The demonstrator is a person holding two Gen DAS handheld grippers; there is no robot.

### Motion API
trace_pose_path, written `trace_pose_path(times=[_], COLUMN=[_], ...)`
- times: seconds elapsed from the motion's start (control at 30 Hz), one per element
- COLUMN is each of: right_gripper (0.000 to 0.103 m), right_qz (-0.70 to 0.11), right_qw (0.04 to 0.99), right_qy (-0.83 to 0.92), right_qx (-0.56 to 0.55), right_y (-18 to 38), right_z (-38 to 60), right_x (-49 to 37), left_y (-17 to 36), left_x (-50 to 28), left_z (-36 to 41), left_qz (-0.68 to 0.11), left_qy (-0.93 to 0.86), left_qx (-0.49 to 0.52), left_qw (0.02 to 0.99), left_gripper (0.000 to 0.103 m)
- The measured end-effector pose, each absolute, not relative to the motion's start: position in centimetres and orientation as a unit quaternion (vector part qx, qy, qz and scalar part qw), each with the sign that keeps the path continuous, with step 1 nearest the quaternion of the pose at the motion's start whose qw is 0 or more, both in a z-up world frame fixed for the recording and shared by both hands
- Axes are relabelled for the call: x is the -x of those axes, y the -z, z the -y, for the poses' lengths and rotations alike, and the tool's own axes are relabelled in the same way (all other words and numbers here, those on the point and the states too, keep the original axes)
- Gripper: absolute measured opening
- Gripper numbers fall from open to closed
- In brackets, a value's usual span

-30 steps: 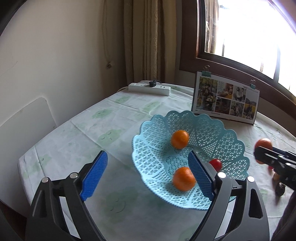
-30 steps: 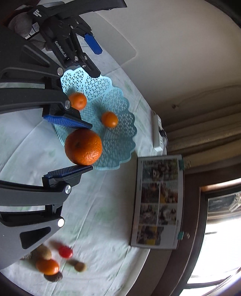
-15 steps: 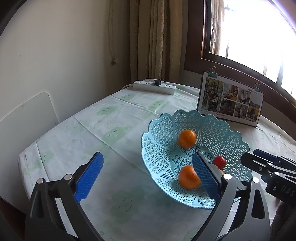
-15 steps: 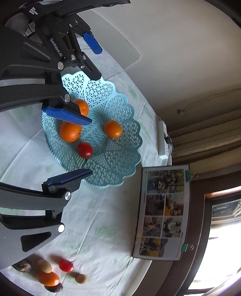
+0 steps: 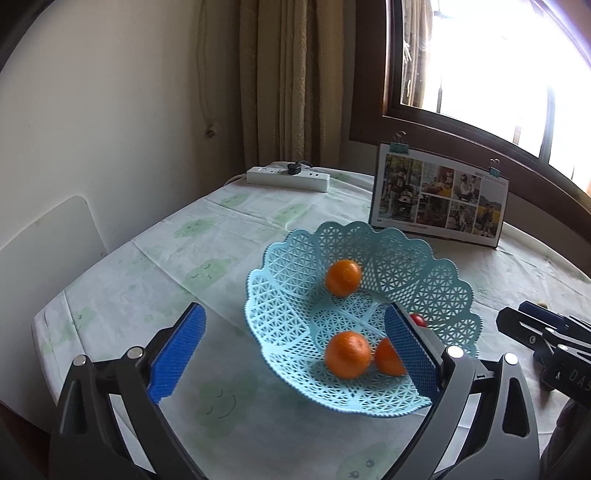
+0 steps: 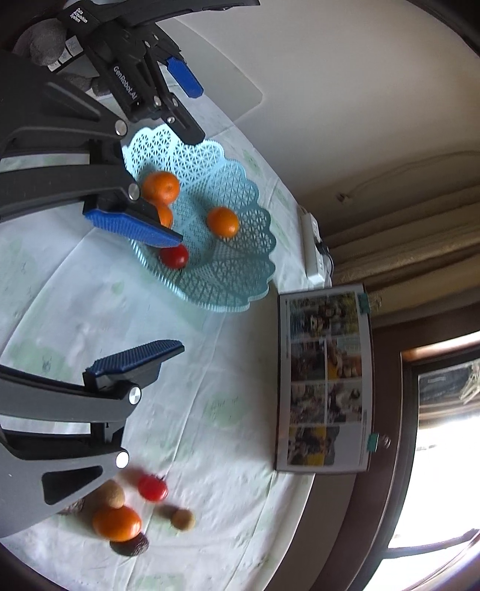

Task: Organize fruits
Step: 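Move both open grippers back toward the remaining fruit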

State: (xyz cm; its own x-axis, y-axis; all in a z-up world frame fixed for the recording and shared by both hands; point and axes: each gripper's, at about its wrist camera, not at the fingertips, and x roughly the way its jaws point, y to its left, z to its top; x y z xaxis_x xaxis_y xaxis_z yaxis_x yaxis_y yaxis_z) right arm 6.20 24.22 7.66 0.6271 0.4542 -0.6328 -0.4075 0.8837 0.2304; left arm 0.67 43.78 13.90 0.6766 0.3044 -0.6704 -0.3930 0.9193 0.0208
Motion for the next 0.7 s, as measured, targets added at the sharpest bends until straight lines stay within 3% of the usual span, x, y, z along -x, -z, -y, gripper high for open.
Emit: trace_pose_path(times=[0.7], right_gripper=[0.055], right_qz=[-0.373], right_qw=[0.916], right_qy=[-0.126], right_qx=[-0.084], right_y=[-5.5], right_z=[-12.4], right_x=[-7.0], left_y=[-13.7], left_x=[-2.8], left_z=[-36.4], left_qz=[-0.367], left_qy=[-0.119], left_qx=[0.008], left_qw=[0.923], left_gripper=[0.099])
